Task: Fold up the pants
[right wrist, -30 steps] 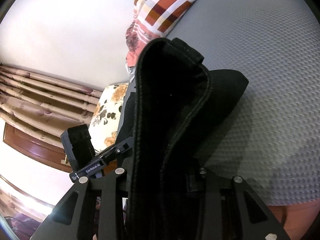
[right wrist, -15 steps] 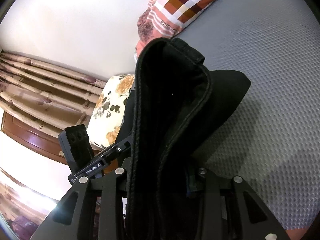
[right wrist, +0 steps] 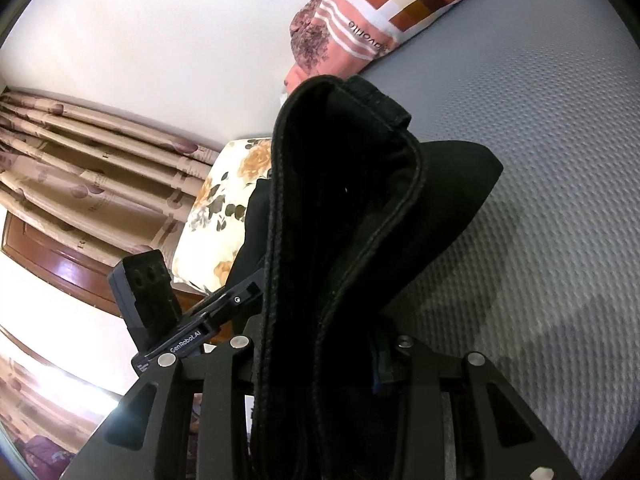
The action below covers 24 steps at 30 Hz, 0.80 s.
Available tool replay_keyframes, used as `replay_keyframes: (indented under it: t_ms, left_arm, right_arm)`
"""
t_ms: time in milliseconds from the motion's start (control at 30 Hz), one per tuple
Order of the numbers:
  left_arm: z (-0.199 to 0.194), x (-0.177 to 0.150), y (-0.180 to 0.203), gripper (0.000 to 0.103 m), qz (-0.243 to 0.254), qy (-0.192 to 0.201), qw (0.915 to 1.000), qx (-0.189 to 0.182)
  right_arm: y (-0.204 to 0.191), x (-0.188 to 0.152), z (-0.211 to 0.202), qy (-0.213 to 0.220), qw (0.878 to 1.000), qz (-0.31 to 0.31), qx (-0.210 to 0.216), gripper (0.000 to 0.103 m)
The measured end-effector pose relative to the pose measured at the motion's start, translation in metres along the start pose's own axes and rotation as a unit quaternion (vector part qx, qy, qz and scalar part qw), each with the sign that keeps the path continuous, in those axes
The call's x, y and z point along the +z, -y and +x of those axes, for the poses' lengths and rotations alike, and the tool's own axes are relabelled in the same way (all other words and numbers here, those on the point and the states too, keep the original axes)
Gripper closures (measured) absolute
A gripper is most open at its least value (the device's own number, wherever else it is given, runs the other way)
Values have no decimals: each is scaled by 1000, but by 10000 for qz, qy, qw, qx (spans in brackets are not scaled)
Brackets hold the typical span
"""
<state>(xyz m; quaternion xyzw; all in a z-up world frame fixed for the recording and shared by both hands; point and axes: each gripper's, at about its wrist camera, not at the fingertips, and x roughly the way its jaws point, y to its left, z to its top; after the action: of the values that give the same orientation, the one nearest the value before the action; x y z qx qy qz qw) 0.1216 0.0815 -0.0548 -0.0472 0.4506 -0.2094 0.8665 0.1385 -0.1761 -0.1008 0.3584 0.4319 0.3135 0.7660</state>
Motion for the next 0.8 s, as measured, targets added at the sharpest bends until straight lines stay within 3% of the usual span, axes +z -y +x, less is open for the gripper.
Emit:
replay_keyframes:
  t_ms: [800]
  left_arm:
    - [28, 80, -93, 72, -183, 478, 9971, 560]
  right_arm:
    - [-19, 104, 100, -150, 9988, -447, 148, 71]
